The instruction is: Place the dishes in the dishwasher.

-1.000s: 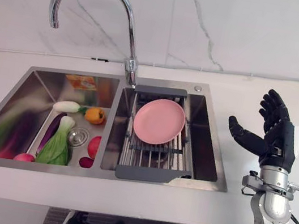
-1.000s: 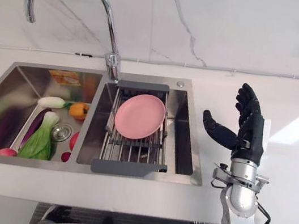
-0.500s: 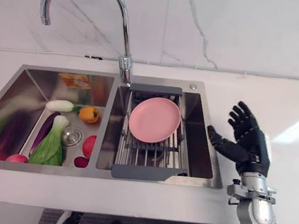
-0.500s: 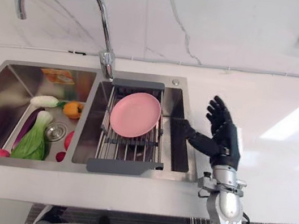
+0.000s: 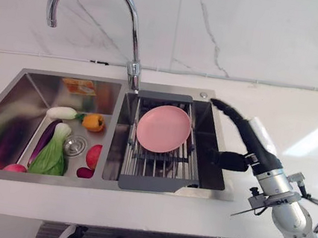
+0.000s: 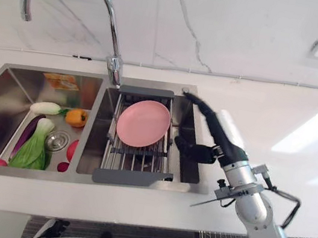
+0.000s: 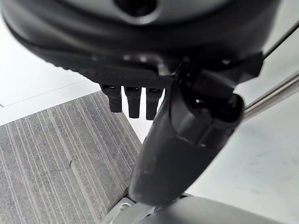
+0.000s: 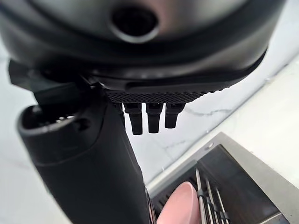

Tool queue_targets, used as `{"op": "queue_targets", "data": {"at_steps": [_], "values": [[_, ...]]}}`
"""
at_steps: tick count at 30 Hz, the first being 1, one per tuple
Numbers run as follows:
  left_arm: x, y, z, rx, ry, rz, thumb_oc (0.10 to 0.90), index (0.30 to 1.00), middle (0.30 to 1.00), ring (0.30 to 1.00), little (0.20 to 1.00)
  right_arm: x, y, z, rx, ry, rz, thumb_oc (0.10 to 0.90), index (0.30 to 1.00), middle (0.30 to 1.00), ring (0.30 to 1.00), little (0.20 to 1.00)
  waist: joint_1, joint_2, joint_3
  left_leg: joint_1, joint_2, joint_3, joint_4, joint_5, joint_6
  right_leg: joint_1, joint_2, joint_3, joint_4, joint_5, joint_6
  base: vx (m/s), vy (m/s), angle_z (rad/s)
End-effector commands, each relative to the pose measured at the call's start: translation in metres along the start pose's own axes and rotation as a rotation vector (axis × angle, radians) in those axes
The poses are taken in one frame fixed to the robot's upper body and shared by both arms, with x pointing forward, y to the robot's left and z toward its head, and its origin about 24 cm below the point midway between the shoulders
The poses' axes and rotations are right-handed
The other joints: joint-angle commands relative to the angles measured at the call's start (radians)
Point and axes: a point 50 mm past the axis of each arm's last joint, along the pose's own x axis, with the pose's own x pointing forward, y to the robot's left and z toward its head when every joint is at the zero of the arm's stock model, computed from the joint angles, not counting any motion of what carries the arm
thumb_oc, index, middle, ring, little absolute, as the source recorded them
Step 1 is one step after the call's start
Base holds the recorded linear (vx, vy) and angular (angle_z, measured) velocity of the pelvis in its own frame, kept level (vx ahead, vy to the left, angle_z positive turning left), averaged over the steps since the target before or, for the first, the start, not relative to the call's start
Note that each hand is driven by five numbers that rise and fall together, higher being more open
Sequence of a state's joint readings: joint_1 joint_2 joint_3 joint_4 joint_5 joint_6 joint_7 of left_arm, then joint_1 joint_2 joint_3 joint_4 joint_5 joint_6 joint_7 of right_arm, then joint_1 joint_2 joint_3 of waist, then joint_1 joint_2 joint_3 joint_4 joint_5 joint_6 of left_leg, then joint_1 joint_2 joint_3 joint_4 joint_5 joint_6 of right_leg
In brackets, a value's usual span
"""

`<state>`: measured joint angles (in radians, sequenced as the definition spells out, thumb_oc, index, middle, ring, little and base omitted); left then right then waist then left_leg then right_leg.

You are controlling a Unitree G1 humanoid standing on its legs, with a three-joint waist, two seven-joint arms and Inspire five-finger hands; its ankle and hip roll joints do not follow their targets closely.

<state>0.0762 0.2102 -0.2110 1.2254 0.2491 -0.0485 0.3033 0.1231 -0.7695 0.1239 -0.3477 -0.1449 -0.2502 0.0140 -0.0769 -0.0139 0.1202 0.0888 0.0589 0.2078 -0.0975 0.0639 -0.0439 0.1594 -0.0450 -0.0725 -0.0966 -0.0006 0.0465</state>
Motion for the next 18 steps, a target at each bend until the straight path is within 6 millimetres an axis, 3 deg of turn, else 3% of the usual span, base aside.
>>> {"op": "queue_targets", "data": {"at_steps": [1, 3, 4, 12, 18], "values": [[0.004, -0.008, 0.051, 0.005, -0.167, -0.032, 0.800, 0.900, 0.900, 0.900, 0.900, 0.023, -0.017, 0.039, -0.245, -0.236, -0.065, 0.800, 0.900, 0.900, 0.900, 0.900, 0.027, -0.006, -0.020, 0.094, 0.093, 0.052, 0.010, -0.040, -0.090, -0.050, -0.083, -0.107, 0.028, 0.016, 0.089, 0.01, 0.013, 0.04], [0.004, -0.007, 0.051, 0.003, -0.165, -0.032, 0.800, 0.900, 0.900, 0.900, 0.900, 0.025, -0.015, 0.037, -0.275, -0.229, -0.060, 0.800, 0.900, 0.900, 0.900, 0.900, 0.027, -0.007, -0.020, 0.095, 0.093, 0.051, 0.010, -0.041, -0.090, -0.048, -0.084, -0.108, 0.027, 0.016, 0.089, 0.02, 0.012, 0.04], [0.004, -0.008, 0.050, 0.010, -0.161, -0.034, 0.800, 0.900, 0.900, 0.900, 0.900, 0.029, -0.011, 0.031, -0.368, -0.203, -0.047, 0.800, 0.900, 0.900, 0.900, 0.900, 0.036, -0.005, -0.022, 0.094, 0.093, 0.048, 0.010, -0.043, -0.090, -0.045, -0.087, -0.114, 0.026, 0.014, 0.090, 0.01, 0.012, 0.05], [0.003, -0.011, 0.048, 0.025, -0.150, -0.040, 0.800, 0.900, 0.900, 0.900, 0.900, 0.045, 0.008, 0.013, -0.459, -0.121, -0.035, 0.800, 0.900, 0.900, 0.900, 0.900, 0.054, -0.002, -0.018, 0.089, 0.087, 0.030, 0.010, -0.047, -0.086, -0.034, -0.091, -0.130, 0.023, 0.010, 0.089, 0.01, 0.008, 0.06], [0.002, -0.014, 0.046, 0.037, -0.146, -0.044, 0.800, 0.900, 0.900, 0.900, 0.900, 0.058, 0.021, 0.000, -0.631, -0.093, 0.000, 0.800, 0.900, 0.900, 0.900, 0.900, 0.080, 0.003, -0.018, 0.083, 0.084, 0.015, 0.010, -0.049, -0.088, -0.025, -0.094, -0.148, 0.020, 0.004, 0.088, 0.00, 0.002, 0.02]]}}
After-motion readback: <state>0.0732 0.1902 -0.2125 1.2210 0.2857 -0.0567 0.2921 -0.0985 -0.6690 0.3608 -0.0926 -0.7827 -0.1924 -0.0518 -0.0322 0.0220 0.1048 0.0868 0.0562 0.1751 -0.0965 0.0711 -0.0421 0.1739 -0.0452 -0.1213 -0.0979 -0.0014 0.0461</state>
